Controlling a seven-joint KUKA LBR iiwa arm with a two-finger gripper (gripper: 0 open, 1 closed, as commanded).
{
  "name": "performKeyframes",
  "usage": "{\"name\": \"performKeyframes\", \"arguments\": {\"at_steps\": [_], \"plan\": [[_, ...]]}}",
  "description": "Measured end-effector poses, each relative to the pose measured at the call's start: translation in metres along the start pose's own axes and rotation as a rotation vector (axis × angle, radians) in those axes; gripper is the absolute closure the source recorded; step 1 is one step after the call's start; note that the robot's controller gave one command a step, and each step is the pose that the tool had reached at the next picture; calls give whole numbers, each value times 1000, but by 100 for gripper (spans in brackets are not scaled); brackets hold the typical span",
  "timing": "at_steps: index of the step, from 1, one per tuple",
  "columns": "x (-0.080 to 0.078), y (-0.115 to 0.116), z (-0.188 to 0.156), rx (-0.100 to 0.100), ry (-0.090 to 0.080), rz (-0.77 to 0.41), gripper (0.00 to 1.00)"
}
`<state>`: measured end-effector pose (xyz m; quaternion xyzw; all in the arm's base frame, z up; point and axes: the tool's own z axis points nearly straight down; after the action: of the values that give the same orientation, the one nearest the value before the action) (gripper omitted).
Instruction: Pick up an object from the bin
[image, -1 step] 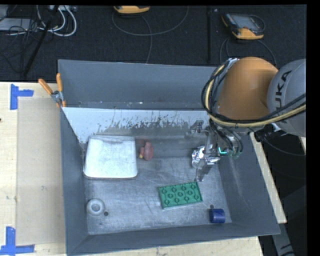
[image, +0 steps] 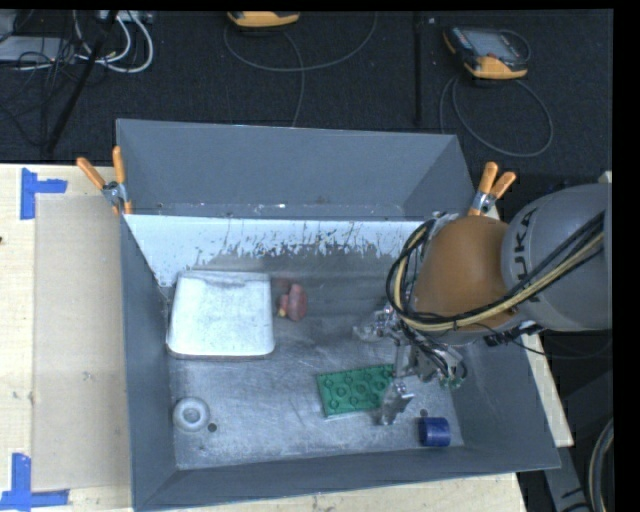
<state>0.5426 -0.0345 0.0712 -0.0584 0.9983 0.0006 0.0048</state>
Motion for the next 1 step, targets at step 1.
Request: {"name": "performKeyframes", "arguments": {"at_steps": [1], "plan": [[-4,-1,-6,2,-11,-2,100]]}}
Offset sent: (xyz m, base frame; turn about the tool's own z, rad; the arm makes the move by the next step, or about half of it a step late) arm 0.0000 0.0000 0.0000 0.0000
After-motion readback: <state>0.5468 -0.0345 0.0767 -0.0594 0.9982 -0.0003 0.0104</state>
